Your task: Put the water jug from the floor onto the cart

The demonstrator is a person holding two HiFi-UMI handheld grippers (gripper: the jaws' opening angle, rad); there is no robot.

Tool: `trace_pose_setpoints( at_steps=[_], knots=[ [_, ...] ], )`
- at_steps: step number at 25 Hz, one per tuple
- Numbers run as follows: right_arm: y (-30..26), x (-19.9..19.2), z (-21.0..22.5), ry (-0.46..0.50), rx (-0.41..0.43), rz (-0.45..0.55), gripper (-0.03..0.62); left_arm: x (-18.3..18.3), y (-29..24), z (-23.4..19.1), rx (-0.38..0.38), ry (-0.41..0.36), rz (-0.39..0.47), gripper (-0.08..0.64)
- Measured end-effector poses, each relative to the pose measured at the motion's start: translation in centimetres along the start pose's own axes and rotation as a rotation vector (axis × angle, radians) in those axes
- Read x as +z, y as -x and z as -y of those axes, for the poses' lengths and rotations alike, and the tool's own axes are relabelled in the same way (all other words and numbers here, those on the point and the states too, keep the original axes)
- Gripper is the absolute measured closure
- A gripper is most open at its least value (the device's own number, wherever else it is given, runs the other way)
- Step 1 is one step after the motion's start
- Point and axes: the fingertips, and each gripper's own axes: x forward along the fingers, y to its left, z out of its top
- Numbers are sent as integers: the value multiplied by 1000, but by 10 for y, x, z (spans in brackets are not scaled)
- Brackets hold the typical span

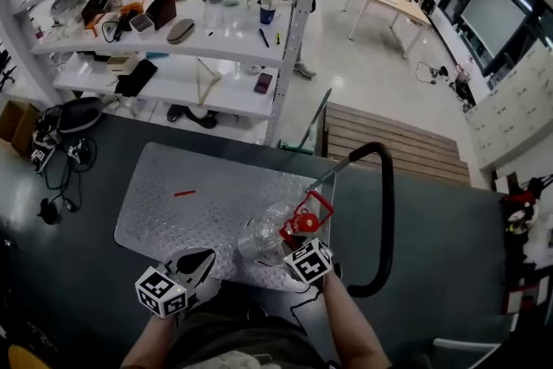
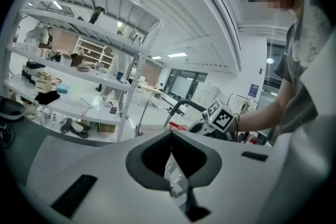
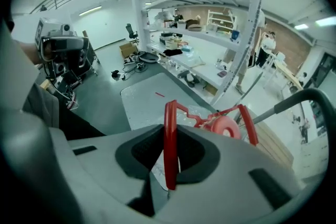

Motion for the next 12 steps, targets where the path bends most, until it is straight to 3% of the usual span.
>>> trace_pose_setpoints(
  at_steps=[7,12],
  knots=[
    [-28,26,53,-66,-78,-16,548,21,-27,-60,-34,-11,-25,552],
    [-49,44,76,-12,-149,-35,546,25,-38,-81,-55,-3,-46,552]
  ],
)
